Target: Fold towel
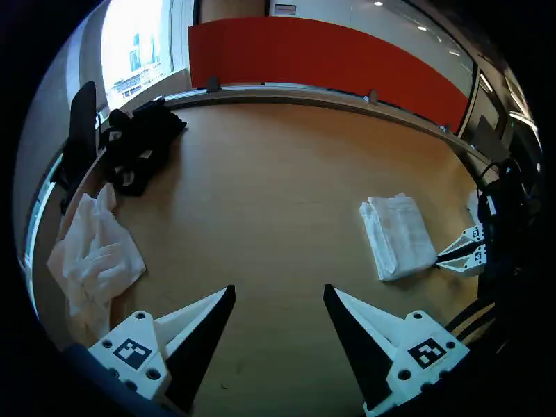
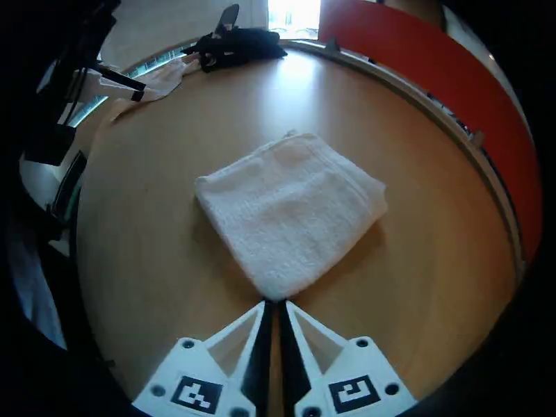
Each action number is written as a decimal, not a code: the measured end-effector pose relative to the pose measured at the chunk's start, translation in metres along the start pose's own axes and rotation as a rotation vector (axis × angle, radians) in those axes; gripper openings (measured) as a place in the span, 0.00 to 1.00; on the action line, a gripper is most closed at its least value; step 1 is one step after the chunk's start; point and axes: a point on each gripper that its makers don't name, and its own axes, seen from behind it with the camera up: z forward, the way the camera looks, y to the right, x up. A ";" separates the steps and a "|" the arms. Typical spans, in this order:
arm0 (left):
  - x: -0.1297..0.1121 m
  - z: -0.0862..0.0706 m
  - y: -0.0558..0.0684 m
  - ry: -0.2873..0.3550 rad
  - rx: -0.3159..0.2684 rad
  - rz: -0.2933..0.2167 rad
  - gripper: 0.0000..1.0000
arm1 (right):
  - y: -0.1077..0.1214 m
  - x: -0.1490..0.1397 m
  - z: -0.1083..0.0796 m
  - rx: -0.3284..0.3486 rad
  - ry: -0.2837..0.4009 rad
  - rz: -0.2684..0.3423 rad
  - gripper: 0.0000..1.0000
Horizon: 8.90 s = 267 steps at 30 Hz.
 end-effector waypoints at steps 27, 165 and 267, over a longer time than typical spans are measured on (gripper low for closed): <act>0.001 0.003 0.005 0.018 -0.021 0.002 0.94 | 0.024 0.061 -0.038 -0.046 0.099 -0.047 0.17; 0.030 -0.006 0.053 0.042 -0.084 0.149 0.94 | 0.310 -0.154 -0.305 -0.538 -0.074 0.315 0.10; 0.027 -0.020 0.041 0.053 -0.058 0.166 0.94 | 0.280 -0.277 -0.271 -0.611 -0.233 0.608 1.00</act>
